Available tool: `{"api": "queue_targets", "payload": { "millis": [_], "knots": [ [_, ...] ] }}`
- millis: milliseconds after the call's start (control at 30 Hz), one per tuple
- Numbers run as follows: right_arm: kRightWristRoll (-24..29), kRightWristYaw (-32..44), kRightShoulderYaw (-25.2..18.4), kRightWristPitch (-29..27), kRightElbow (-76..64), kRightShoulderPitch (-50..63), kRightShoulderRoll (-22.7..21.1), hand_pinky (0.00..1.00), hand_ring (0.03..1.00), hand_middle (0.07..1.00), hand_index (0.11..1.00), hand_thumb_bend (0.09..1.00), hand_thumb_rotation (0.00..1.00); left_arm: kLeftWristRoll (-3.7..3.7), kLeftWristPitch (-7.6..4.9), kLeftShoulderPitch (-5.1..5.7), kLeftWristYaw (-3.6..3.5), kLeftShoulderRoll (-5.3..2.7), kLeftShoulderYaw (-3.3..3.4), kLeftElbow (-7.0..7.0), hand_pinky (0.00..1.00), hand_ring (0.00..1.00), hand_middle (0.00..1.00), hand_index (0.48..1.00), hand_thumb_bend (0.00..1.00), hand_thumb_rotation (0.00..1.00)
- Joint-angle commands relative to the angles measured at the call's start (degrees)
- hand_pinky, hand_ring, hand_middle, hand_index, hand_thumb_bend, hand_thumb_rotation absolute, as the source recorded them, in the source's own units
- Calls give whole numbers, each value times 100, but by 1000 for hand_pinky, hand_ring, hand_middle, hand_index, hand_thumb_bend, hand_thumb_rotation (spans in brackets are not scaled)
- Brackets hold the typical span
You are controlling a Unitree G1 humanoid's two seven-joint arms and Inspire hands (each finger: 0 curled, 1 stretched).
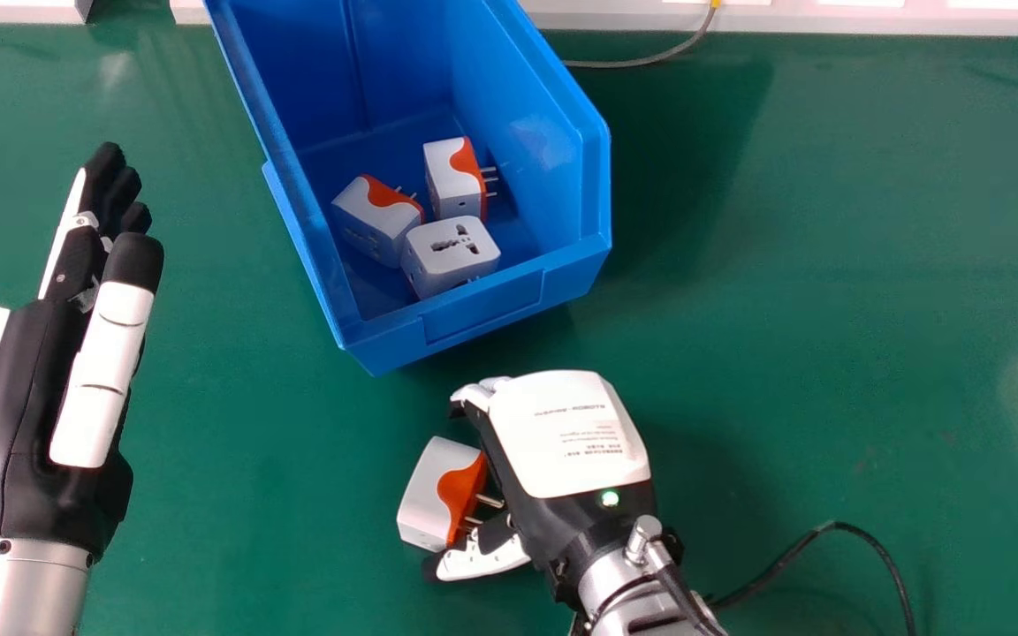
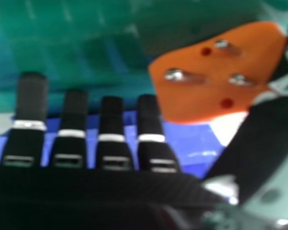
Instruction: Pick all objects and put in blue box
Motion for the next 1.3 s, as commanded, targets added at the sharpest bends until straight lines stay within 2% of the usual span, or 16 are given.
{"api": "queue_targets", "payload": {
  "millis": [0, 167, 267, 433, 533, 633, 733, 800, 867, 900, 933, 967, 1000, 1100, 1267],
  "knots": [
    [100, 26, 50, -3, 7, 3, 74, 648, 766, 803, 721, 755, 421, 2, -88, 11, 13, 11, -5, -117, 1000, 1000, 1000, 987, 800, 960],
    [90, 127, 72, 7, 26, -39, 40, 649, 767, 805, 725, 751, 425, -22, -110, -2, -15, 16, -7, -74, 1000, 1000, 1000, 993, 801, 962],
    [86, 94, 73, -7, 38, -42, 21, 644, 763, 800, 721, 750, 427, -4, -115, -21, 14, -7, -14, -66, 1000, 1000, 1000, 996, 803, 961],
    [83, 90, 77, -35, 64, -61, -16, 635, 753, 791, 709, 753, 418, 13, -30, -15, 53, 9, -36, -143, 1000, 1000, 1000, 996, 801, 965],
    [128, 92, 68, -100, 90, -87, -48, 629, 746, 781, 697, 749, 404, -26, 3, -34, 17, 63, -27, -128, 1000, 1000, 1000, 996, 800, 968],
    [199, 65, 47, -182, 140, -112, -77, 616, 730, 761, 680, 736, 368, -27, 5, -48, 20, 60, -24, -128, 1000, 1000, 1000, 998, 797, 968],
    [383, 45, -21, -283, 173, -121, -83, 561, 642, 675, 628, 679, 280, -6, 21, -58, 28, 65, -24, -135, 1000, 1000, 1000, 998, 792, 968],
    [487, 21, -44, -334, 199, -142, -99, 561, 642, 675, 628, 679, 280, 7, 47, -61, 44, 64, -25, -148, 1000, 1000, 1000, 998, 792, 968],
    [579, -99, -67, -413, 255, -159, -113, 476, 539, 586, 579, 619, 202, 2, 21, -71, 23, 75, -20, -127, 1000, 1000, 1000, 998, 788, 969],
    [604, -151, -67, -446, 284, -174, -126, 476, 539, 586, 579, 619, 202, -4, 12, -72, 12, 81, -16, -120, 1000, 1000, 1000, 998, 788, 969],
    [621, -184, -65, -467, 304, -185, -136, 431, 488, 546, 561, 599, 161, -8, 7, -71, 4, 85, -13, -117, 1000, 1000, 1000, 999, 786, 969],
    [608, -160, -49, -474, 319, -207, -160, 431, 488, 546, 561, 599, 161, 6, -7, -70, 24, 67, -15, -126, 1000, 1000, 1000, 999, 786, 969],
    [606, -132, -39, -476, 328, -224, -176, 392, 446, 513, 547, 582, 129, 15, -34, -73, 42, 43, -17, -128, 1000, 1000, 1000, 999, 784, 971],
    [627, -58, -26, -449, 328, -253, -190, 392, 446, 513, 547, 582, 129, 12, -79, -86, 61, 12, -17, -124, 1000, 1000, 1000, 999, 784, 971],
    [644, 118, -52, -150, 306, -234, -64, 309, 366, 441, 526, 539, 52, -20, -57, -87, 67, 7, -7, -121, 1000, 1000, 1000, 988, 783, 967]
  ]
}}
